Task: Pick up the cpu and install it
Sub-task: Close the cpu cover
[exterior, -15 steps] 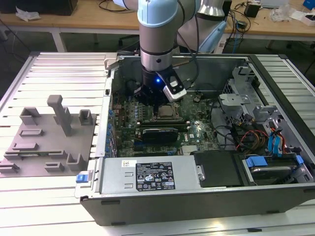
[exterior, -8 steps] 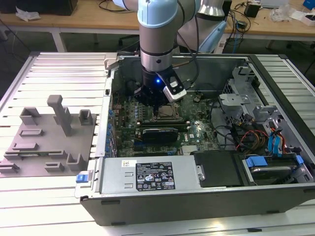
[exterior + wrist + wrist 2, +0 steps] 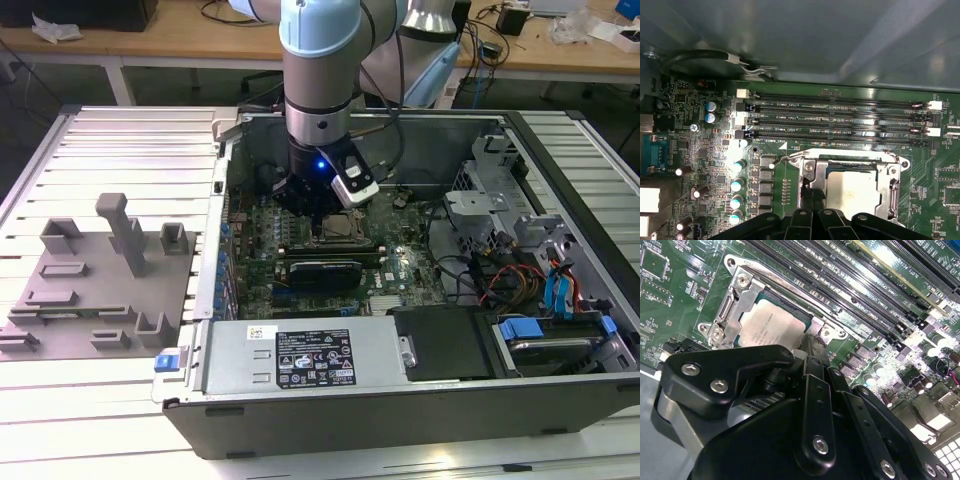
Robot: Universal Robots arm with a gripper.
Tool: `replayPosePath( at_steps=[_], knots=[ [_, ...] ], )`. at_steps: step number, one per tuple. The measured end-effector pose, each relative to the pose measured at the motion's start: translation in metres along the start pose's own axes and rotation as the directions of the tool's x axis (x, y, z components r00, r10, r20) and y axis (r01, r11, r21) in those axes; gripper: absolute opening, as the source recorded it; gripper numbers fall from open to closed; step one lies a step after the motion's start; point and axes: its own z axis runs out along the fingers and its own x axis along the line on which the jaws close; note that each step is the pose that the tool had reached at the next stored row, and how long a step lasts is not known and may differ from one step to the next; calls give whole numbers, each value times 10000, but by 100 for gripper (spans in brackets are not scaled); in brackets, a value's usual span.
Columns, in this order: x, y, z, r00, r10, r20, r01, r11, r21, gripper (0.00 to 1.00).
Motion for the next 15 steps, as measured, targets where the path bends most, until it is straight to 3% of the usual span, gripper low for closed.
replayPosePath(
  at_steps=[15],
  knots=[
    [-2,1,-44,10000,-5,1,5,10000,-2,11]
  ],
)
